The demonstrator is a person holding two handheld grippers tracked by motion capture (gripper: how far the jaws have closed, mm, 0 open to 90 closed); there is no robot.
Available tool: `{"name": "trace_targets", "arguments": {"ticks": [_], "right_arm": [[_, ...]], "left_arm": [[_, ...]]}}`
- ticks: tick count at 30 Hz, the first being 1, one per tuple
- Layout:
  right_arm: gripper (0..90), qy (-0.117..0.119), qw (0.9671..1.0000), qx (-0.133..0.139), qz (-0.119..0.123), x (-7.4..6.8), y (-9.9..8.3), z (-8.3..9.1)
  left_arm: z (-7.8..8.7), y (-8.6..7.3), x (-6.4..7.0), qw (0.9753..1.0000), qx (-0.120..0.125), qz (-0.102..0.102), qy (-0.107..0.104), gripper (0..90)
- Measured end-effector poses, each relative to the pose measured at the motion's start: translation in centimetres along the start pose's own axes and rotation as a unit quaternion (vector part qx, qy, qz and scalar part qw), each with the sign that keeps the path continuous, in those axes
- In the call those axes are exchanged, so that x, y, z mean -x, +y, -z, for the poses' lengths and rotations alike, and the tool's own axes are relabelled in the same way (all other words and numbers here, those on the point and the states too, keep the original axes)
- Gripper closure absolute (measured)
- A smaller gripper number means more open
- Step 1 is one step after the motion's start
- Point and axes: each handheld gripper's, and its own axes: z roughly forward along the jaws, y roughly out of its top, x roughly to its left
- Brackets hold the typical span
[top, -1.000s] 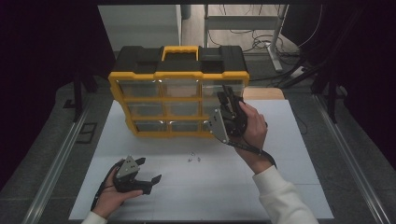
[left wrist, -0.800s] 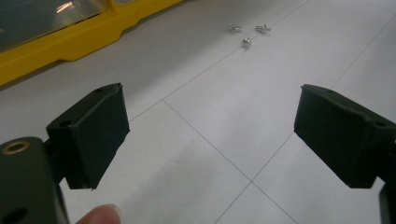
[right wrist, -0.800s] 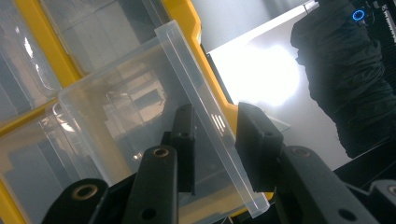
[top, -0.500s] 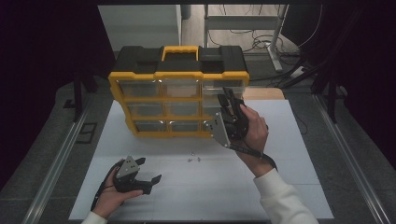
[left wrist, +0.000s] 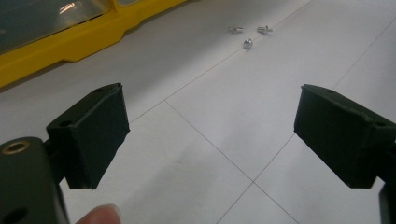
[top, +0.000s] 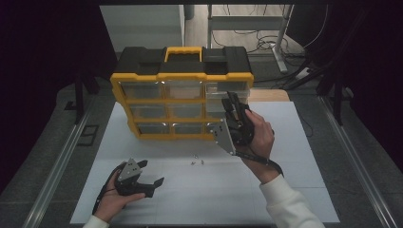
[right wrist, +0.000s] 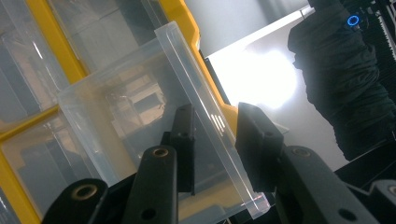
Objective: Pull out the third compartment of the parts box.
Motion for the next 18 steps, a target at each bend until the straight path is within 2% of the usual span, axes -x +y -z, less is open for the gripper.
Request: {"name": "trace_targets", "arguments": {"ticks": [18], "right_arm": [[68.3, -0.001, 1.0000, 0.005, 0.000, -0.09, 0.09, 0.94]], "left_arm": [[0.03, -0.01, -0.04, 1.0000, 0.000, 0.000, 0.001, 10.7]]}}
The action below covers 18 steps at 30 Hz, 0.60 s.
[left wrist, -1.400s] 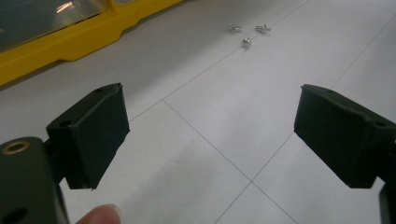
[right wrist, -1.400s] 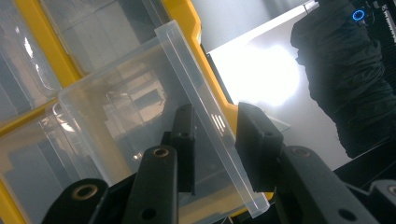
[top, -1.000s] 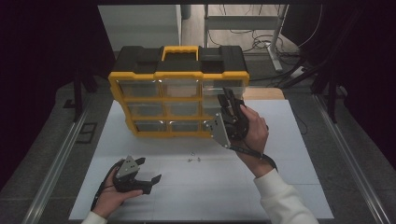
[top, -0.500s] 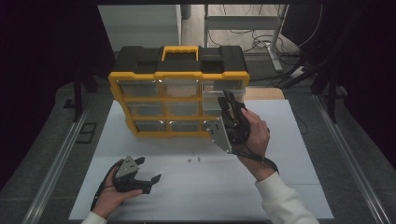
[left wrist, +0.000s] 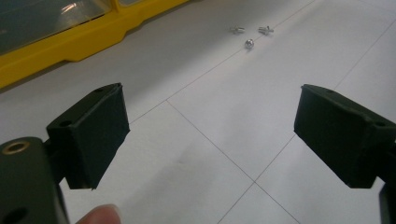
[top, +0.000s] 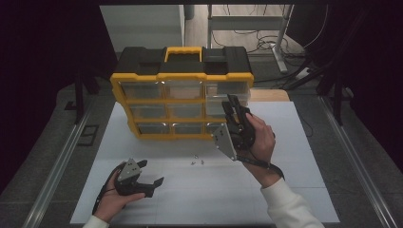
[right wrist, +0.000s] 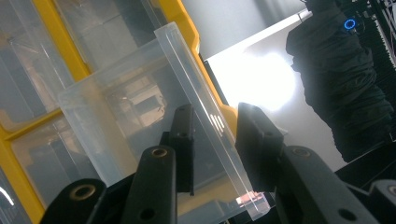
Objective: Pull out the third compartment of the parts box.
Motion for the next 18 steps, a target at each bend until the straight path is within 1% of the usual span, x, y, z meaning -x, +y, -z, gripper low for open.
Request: {"name": "trace_targets", "arguments": {"ticks": [18], "right_arm": [[68.2, 0.001, 1.0000, 0.002, -0.004, 0.15, 0.07, -0.07]], "left_arm": [[0.03, -0.02, -0.02, 1.0000, -0.001, -0.002, 0.001, 10.6]]}}
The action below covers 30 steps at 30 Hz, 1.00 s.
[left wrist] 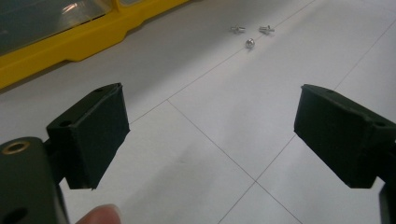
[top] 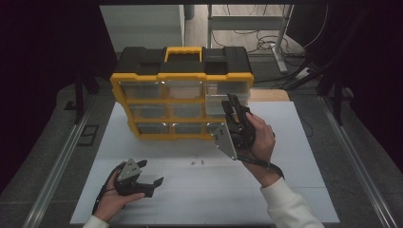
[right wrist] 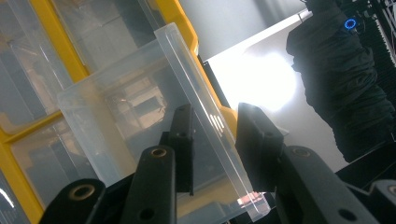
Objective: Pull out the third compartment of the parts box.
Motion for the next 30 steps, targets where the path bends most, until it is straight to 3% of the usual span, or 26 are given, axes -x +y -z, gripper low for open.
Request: {"name": "trace_targets", "arguments": {"ticks": [21, 30], "right_arm": [[68.9, -0.007, 1.0000, 0.001, 0.000, -0.35, -0.07, 0.23], [69.8, -0.013, 0.9999, 0.000, 0.011, -0.76, -0.14, 0.51]], "left_arm": [[0.05, 0.00, 0.00, 1.0000, 0.001, 0.000, 0.001, 10.6], [0.04, 0.03, 0.07, 1.0000, 0.001, -0.001, 0.000, 10.6]]}}
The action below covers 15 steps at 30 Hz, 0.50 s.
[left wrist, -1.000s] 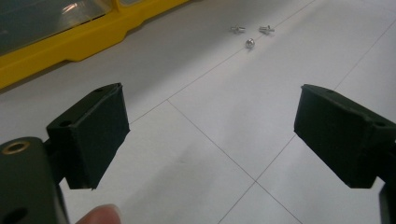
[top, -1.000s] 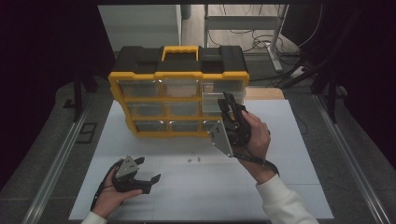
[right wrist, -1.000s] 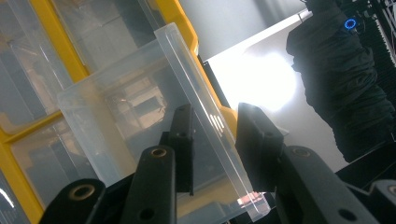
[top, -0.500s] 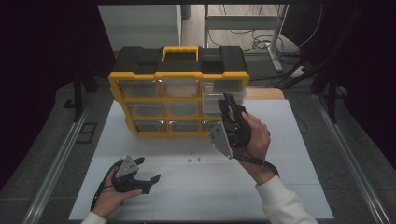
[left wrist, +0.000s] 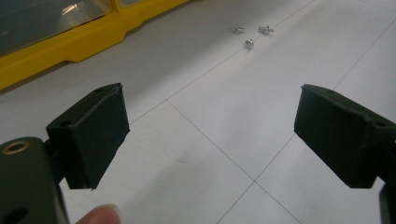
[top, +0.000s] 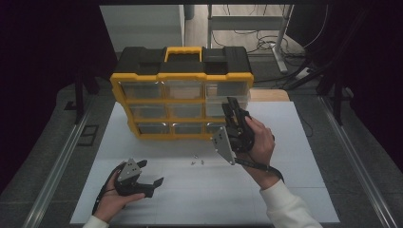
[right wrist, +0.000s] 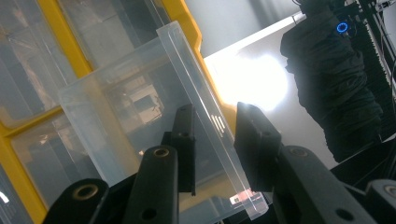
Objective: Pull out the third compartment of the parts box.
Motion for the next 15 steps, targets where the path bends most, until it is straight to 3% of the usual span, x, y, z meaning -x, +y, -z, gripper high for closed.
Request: {"name": "trace_targets", "arguments": {"ticks": [15], "right_arm": [[69.8, -0.001, 1.0000, 0.007, -0.006, 0.15, 0.06, 0.87]], "left_arm": [[-0.03, 0.00, -0.01, 1.0000, -0.001, 0.000, 0.000, 10.6]]}}
